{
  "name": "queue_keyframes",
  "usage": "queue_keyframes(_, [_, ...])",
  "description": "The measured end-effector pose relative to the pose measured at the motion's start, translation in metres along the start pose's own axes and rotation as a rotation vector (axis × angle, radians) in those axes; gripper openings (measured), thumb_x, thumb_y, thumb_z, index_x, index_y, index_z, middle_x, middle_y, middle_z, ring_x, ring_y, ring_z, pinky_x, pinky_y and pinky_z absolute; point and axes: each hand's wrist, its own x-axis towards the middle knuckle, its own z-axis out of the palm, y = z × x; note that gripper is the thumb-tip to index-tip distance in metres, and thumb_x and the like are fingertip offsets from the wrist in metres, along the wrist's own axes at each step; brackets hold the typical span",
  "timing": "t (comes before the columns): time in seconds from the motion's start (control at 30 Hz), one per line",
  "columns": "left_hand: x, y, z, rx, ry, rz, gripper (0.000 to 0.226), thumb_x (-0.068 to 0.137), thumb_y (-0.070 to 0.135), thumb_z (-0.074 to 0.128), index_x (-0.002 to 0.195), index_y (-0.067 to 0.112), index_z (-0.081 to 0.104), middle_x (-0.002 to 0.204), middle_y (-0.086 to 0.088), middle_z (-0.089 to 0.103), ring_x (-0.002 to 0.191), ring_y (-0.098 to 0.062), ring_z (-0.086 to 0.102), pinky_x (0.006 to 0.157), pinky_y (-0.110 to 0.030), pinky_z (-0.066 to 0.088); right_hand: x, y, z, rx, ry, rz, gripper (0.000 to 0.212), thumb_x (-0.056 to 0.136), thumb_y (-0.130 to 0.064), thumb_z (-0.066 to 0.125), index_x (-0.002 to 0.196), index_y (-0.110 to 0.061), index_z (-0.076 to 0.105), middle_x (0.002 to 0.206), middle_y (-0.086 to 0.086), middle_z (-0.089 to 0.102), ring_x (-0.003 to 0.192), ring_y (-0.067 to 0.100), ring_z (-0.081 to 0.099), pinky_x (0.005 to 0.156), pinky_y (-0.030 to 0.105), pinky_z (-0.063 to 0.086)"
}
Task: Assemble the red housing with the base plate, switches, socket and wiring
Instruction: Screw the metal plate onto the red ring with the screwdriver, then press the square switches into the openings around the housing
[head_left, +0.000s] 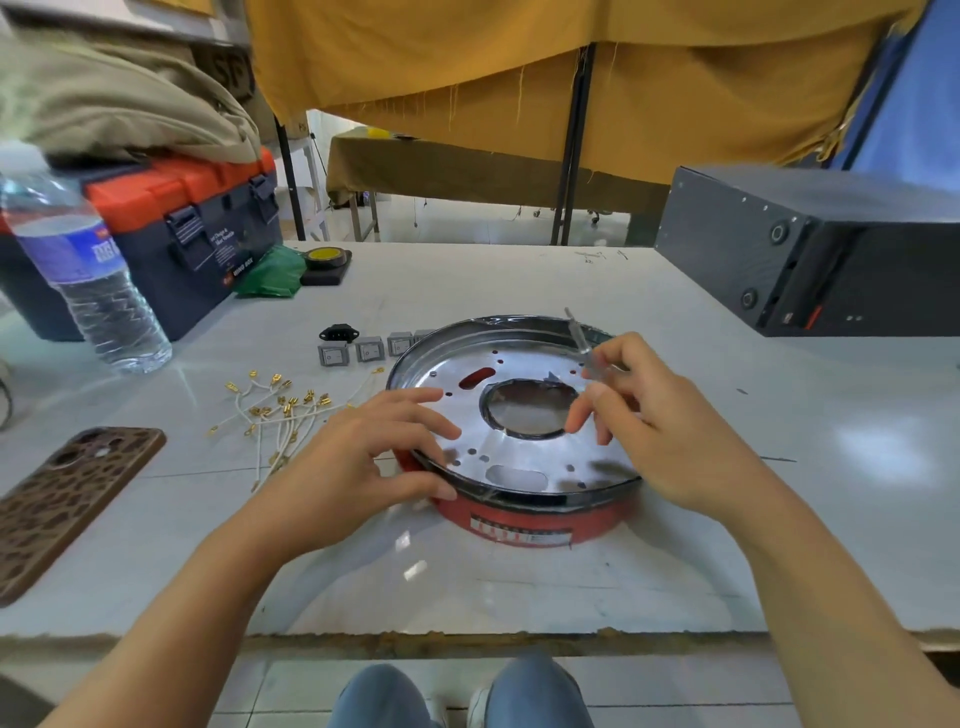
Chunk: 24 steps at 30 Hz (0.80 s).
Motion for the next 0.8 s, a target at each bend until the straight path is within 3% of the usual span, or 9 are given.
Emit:
queue_keyframes(0.07, [0.0,0.001,0.0,-0.058,0.04,-0.013,0.018,0.07,0.042,0.066,0.078,0.026,0.069,0.107,0.021,0.066,0.127,0.007,0.041,0.1,-0.01,0.034,0.0,-0.002,-0.002,0.012,0.156,-0.029,0.015,0.097,-0.017,0.042,0.09,-0.029,0.04,0.077,-0.007,0.065,0.056,0.005,0.048,0.054,0.013,0.037])
queue_keyframes(0.17, [0.004,0.003,-0.006,-0.178,0.099,-0.019,0.017,0.071,0.038,0.066,0.086,0.03,0.07,0.107,0.019,0.068,0.127,0.005,0.042,0.101,-0.011,0.036,0.001,-0.006,-0.007,0.091,0.45,-0.069,0.014,0.095,-0.013,0.046,0.089,-0.025,0.045,0.074,0.004,0.058,0.059,0.014,0.047,0.053,0.013,0.037])
queue_keyframes(0.27, [0.01,0.008,-0.015,-0.326,0.192,-0.071,0.015,0.069,0.04,0.067,0.084,0.043,0.069,0.104,0.015,0.068,0.12,-0.002,0.051,0.096,-0.016,0.041,0.0,-0.012,-0.011,0.147,0.668,-0.095,0.007,0.094,-0.017,0.053,0.087,-0.02,0.052,0.061,-0.015,0.051,0.055,0.002,0.044,0.05,0.008,0.036])
queue_keyframes(0.33, [0.015,0.01,-0.022,-0.394,0.252,-0.112,0.016,0.072,0.044,0.074,0.086,0.039,0.068,0.098,0.011,0.067,0.106,-0.011,0.058,0.089,-0.022,0.046,-0.001,-0.013,-0.014,0.221,0.772,-0.097,0.014,0.094,-0.019,0.054,0.081,-0.014,0.056,0.053,-0.017,0.044,0.05,0.0,0.039,0.047,0.008,0.032])
queue_keyframes(0.43, [0.022,0.016,-0.031,-0.438,0.292,-0.104,0.024,0.071,0.049,0.064,0.085,0.029,0.066,0.086,0.0,0.065,0.088,-0.025,0.059,0.08,-0.035,0.047,0.001,-0.013,-0.016,0.384,0.719,-0.057,0.023,0.096,-0.02,0.047,0.081,-0.018,0.063,0.046,-0.012,0.042,0.044,0.002,0.038,0.042,0.008,0.03])
queue_keyframes(0.57, [0.032,0.027,-0.04,-0.589,0.411,-0.15,0.014,0.075,0.038,0.065,0.084,0.027,0.067,0.077,0.004,0.065,0.069,-0.008,0.061,0.056,-0.023,0.047,0.0,-0.01,-0.008,0.438,0.656,-0.052,0.029,0.097,-0.008,0.042,0.088,-0.021,0.066,0.056,-0.011,0.054,0.055,-0.002,0.05,0.056,0.006,0.04])
queue_keyframes(0.67, [0.041,0.033,-0.049,-0.64,0.492,-0.209,0.008,0.083,0.029,0.064,0.084,0.022,0.069,0.073,0.005,0.068,0.063,-0.013,0.063,0.061,-0.029,0.046,0.0,-0.006,-0.007,0.393,0.682,0.001,0.028,0.094,-0.009,0.046,0.084,-0.026,0.066,0.07,-0.02,0.063,0.065,-0.003,0.053,0.062,0.005,0.041])
queue_keyframes(0.73, [0.047,0.037,-0.055,-0.695,0.535,-0.23,0.011,0.088,0.023,0.061,0.08,0.018,0.068,0.065,0.004,0.066,0.054,-0.013,0.06,0.053,-0.023,0.047,0.002,-0.003,-0.008,0.377,0.661,0.037,0.02,0.091,-0.014,0.053,0.093,-0.029,0.067,0.084,-0.008,0.067,0.077,0.009,0.059,0.073,0.015,0.045])
queue_keyframes(0.8, [0.053,0.039,-0.06,-0.737,0.57,-0.261,0.019,0.09,0.02,0.057,0.074,0.013,0.062,0.053,0.005,0.062,0.045,-0.008,0.055,0.046,-0.016,0.045,0.005,0.0,-0.009,0.379,0.592,0.068,0.017,0.088,-0.021,0.059,0.101,-0.031,0.065,0.09,0.017,0.064,0.087,0.026,0.061,0.079,0.027,0.048])
